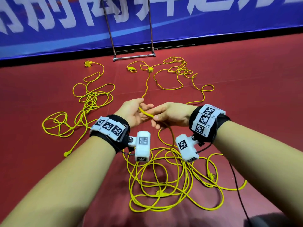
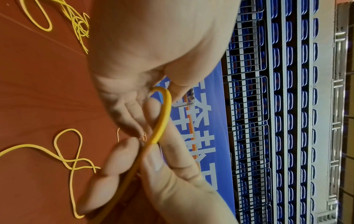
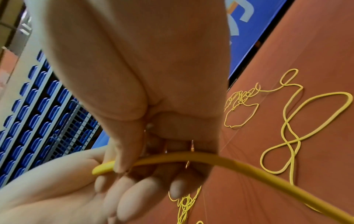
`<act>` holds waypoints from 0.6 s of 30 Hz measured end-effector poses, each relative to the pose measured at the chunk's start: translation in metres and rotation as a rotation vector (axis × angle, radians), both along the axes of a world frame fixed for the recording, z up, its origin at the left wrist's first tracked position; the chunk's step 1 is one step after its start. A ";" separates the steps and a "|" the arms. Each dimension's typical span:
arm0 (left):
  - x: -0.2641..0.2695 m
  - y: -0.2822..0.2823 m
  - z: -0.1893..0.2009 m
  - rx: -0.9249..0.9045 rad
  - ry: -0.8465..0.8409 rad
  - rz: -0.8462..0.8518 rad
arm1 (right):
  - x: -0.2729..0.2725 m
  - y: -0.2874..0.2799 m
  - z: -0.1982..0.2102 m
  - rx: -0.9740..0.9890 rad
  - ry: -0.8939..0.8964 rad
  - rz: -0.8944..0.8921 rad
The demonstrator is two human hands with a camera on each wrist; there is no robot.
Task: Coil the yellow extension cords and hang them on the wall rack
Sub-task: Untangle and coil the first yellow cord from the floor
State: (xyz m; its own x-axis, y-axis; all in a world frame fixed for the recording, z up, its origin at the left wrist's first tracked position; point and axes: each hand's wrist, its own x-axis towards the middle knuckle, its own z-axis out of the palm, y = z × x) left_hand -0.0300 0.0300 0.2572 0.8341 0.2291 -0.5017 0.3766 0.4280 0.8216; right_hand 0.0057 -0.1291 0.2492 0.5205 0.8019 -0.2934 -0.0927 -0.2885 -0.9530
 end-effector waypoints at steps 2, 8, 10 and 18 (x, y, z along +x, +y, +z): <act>0.000 0.000 0.000 0.003 0.004 0.026 | -0.003 0.000 0.000 -0.026 0.015 0.064; -0.005 -0.002 0.003 0.036 -0.055 -0.067 | 0.006 -0.006 -0.002 -0.069 0.038 -0.220; -0.008 -0.006 0.003 0.112 -0.089 -0.195 | 0.013 -0.010 -0.002 0.002 0.160 -0.404; -0.020 -0.031 0.003 0.321 -0.127 -0.773 | 0.025 -0.020 0.003 0.140 0.411 -0.635</act>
